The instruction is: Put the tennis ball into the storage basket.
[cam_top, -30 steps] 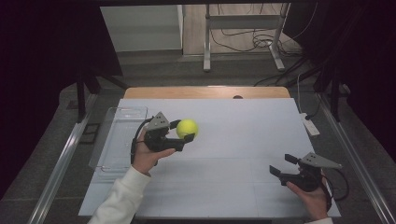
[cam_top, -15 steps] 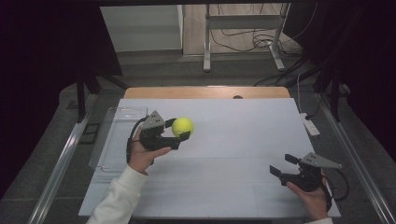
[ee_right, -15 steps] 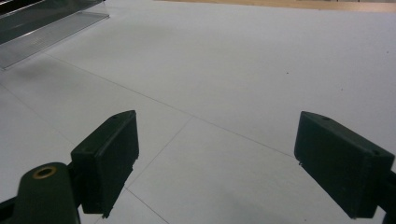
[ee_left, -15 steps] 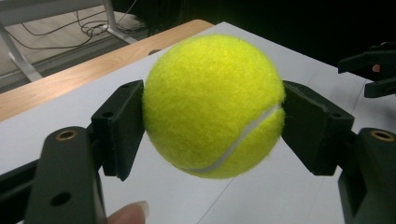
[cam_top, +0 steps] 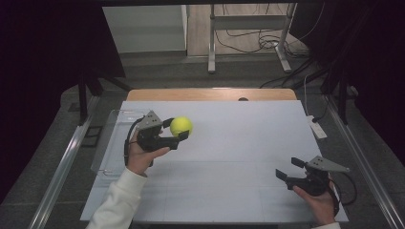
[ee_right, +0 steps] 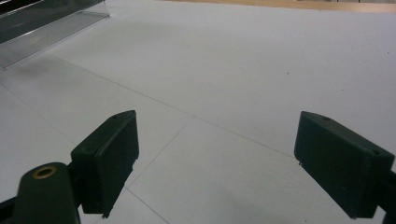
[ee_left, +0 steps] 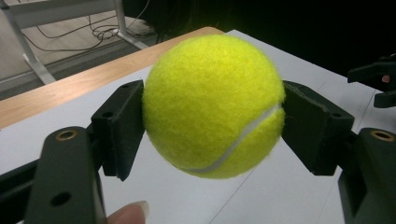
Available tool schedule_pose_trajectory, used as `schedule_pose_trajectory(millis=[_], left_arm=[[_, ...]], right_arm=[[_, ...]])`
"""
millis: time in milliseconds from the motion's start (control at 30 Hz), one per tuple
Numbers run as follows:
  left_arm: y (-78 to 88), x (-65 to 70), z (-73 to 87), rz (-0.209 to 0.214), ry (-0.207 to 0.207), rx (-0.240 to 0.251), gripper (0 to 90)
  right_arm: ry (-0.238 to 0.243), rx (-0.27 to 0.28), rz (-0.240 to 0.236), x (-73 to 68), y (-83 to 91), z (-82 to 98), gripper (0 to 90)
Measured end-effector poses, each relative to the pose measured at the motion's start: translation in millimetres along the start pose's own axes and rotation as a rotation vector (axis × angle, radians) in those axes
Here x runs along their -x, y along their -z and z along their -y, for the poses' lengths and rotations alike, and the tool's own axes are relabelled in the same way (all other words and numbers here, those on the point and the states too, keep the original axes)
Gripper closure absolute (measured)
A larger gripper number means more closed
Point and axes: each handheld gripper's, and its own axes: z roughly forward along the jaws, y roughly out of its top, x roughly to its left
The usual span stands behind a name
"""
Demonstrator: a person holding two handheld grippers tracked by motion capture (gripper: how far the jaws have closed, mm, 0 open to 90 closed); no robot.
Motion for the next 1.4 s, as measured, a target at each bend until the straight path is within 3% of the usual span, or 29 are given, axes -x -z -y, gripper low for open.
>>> schedule_pose_trajectory(millis=[1400], left_arm=[[27.3,-25.7,-2.3,-0.105,0.042,0.058,27.1]], right_arm=[[0.003,0.003,0.001,-0.1,0.5,-0.4,14.0]])
